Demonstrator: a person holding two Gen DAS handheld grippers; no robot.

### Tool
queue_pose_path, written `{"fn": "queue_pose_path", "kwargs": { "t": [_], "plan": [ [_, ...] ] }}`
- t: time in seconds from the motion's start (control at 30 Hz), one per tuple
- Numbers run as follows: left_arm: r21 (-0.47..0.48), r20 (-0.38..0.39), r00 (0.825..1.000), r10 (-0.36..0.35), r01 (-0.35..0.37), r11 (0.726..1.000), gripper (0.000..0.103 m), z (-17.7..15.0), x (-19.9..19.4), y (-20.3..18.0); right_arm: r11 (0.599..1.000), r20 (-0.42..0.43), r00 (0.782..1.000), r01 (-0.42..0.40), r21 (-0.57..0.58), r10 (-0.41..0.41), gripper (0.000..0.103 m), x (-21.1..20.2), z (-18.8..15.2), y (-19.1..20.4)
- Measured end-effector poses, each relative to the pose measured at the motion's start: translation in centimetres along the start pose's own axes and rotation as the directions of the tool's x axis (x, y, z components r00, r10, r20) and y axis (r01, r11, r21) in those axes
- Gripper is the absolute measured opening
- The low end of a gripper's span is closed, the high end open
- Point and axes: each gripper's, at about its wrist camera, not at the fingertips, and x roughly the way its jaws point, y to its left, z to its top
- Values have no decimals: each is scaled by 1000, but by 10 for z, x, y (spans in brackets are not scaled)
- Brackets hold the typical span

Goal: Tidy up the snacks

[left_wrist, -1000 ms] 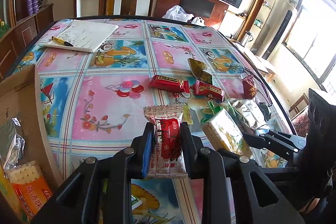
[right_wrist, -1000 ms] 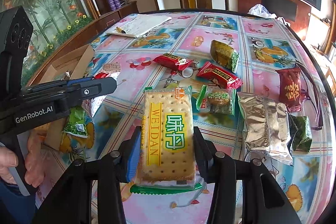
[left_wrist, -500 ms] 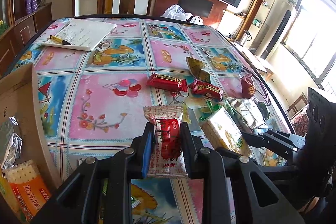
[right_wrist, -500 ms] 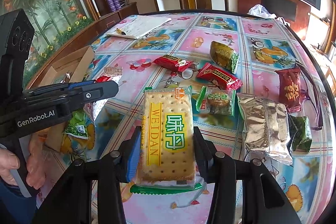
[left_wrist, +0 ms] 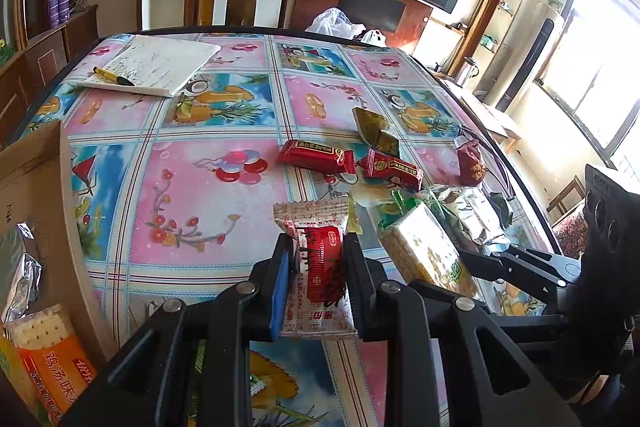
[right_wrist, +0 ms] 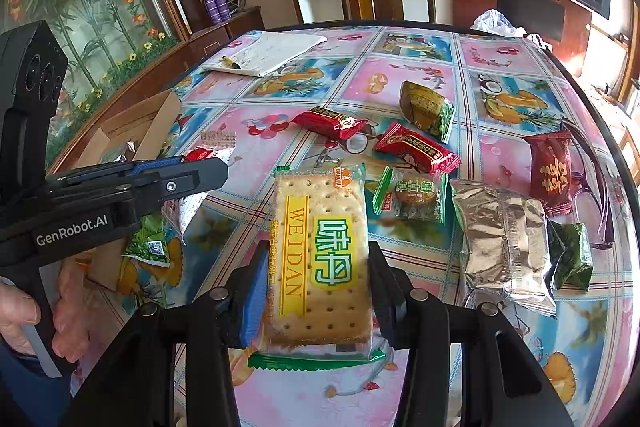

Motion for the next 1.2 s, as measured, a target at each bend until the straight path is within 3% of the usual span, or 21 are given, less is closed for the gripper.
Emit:
{"fn": "queue_pose_path", "kwargs": {
  "t": [1.2],
  "plan": [
    [-4, -1, 1000, -2, 2, 1000, 24, 0, 1, -2, 1000, 8, 1000, -20, 7, 20, 49, -1, 0, -1]
  ]
}}
